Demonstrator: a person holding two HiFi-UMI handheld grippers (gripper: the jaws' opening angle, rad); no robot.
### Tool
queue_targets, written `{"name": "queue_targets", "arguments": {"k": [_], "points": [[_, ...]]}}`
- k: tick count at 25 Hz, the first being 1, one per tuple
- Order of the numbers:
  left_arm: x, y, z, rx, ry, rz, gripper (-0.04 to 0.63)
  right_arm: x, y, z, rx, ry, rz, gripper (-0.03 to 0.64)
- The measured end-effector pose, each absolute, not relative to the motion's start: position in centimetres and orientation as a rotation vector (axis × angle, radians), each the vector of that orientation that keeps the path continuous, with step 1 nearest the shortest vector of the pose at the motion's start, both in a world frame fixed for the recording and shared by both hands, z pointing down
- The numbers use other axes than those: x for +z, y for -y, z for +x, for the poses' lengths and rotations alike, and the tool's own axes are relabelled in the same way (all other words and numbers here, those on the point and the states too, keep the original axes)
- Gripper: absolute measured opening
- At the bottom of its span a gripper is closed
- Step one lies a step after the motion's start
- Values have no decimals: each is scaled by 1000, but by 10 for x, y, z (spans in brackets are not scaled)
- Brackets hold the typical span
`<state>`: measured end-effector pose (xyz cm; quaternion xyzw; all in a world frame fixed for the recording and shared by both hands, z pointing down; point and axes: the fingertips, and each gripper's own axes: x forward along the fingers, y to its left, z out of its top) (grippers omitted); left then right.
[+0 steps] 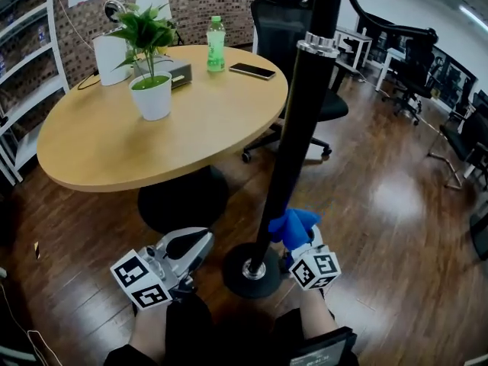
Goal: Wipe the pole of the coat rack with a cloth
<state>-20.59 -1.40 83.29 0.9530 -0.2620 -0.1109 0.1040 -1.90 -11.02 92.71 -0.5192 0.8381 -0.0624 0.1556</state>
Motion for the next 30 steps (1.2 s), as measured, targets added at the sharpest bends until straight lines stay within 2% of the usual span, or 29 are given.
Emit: {"name": "queue_targets", "arguments": {"k": [4,9,15,22,30], "points": [[852,12,-204,-275,795,2785,2,1035,120,-18,-478,-2415,-1572,20],[869,8,-214,-229,848,2752,2,1127,121,-18,-779,-2367,-1641,20],[873,0,-217,-213,862,2742,2,1153,120,-20,-907,-2375,-1662,20],[857,-2,-214,-265,846,2771,2,1020,150,-14,-593,-2406,-1539,17],[827,-9,-215,-376,819,2814,2,743,140,-10,24,-2269,-1345,17]]}}
